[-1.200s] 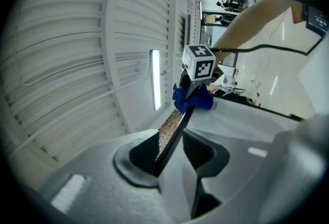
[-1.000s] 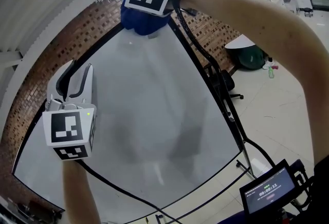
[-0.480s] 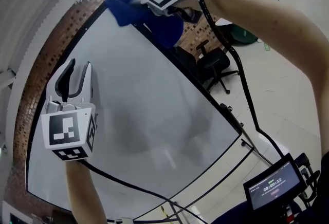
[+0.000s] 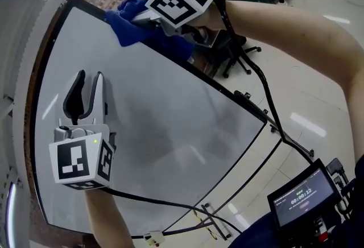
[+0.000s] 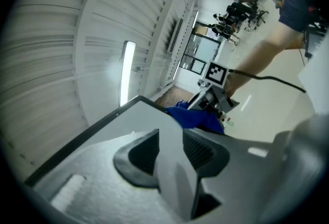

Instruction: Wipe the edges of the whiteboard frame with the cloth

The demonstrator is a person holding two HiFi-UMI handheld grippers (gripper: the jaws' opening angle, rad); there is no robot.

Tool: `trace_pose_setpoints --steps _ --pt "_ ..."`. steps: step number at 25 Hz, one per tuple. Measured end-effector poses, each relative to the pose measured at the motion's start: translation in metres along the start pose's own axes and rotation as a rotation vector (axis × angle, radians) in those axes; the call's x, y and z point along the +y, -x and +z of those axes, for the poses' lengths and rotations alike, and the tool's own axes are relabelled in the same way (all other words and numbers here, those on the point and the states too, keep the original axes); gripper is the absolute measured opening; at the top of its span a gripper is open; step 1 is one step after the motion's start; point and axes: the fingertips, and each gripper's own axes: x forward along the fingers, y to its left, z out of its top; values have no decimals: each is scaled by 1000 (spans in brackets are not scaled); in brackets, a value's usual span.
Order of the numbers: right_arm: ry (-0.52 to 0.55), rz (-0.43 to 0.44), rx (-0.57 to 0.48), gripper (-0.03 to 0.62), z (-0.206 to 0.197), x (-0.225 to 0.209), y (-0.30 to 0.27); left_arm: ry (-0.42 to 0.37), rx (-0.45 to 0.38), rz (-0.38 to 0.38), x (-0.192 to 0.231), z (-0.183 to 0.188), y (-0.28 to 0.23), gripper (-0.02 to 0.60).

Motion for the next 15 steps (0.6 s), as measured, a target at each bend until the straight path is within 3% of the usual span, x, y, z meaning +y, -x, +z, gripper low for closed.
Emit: trace_pose_setpoints --steps 6,15 --pt "-117 26 -44 187 -37 6 14 35 2 -83 -41 -3 -2 146" --pt "-149 26 47 187 -111 17 25 123 4 -176 -95 -17 -21 147"
